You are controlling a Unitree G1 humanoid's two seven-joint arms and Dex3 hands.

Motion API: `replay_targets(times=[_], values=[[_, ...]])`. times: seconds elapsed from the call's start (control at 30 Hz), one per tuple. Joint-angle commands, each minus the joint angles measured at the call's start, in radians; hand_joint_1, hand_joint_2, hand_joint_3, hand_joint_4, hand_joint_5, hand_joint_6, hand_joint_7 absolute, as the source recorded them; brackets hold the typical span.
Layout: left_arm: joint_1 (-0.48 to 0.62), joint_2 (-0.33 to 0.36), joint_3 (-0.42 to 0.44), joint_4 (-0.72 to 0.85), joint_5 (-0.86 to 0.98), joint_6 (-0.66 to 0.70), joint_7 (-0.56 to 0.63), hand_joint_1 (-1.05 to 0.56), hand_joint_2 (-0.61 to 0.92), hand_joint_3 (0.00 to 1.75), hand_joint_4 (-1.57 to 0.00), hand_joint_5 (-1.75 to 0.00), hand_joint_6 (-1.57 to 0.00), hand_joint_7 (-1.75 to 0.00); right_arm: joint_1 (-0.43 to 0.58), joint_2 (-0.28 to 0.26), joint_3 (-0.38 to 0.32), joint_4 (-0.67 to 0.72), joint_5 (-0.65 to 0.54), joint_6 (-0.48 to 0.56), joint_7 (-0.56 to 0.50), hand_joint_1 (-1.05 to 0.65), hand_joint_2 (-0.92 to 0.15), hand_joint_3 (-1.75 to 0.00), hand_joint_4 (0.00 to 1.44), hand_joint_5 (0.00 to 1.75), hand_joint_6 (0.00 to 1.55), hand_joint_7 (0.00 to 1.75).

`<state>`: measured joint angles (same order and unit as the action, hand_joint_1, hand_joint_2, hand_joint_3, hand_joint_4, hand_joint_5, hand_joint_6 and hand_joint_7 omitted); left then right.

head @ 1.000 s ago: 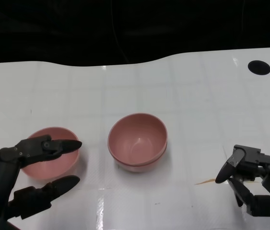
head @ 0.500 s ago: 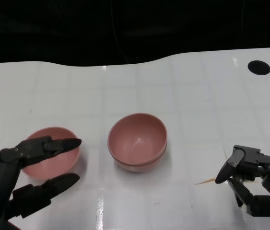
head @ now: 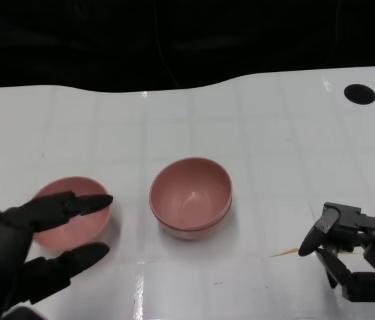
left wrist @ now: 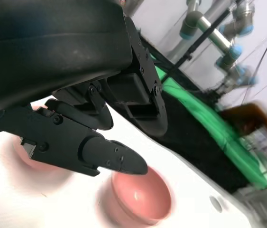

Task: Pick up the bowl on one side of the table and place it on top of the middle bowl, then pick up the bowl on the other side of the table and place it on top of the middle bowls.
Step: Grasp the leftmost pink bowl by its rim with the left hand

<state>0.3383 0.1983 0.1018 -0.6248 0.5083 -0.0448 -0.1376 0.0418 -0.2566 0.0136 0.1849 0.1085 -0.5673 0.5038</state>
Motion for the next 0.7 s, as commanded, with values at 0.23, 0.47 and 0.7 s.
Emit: replay_targets(times=[0.23, 0.47, 0.7], values=[[0.02, 0.049, -0.039, -0.159, 0.409, 0.093, -0.093, -0.76, 0.92, 0.02, -0.64, -0.11, -0.73, 0.0, -0.014, -0.03, -0.002, 0.037, -0.018, -0.07, 0.009, -0.12, -0.66, -0.95, 0.88, 1.75, 0.75, 1.6], [0.018, 0.047, -0.044, -0.161, 0.45, 0.098, -0.1, -0.76, 0.92, 0.02, -0.66, -0.09, -0.73, 0.0, -0.015, -0.027, 0.0, 0.046, -0.007, -0.072, 0.016, -0.12, -0.65, -0.96, 0.88, 1.75, 0.74, 1.6], [0.026, 0.052, -0.044, -0.162, 0.483, 0.09, -0.1, -0.75, 0.92, 0.02, -0.68, -0.06, -0.74, 0.0, -0.009, -0.03, 0.001, 0.042, -0.015, -0.079, 0.018, -0.13, -0.65, -0.97, 0.87, 1.75, 0.74, 1.61]])
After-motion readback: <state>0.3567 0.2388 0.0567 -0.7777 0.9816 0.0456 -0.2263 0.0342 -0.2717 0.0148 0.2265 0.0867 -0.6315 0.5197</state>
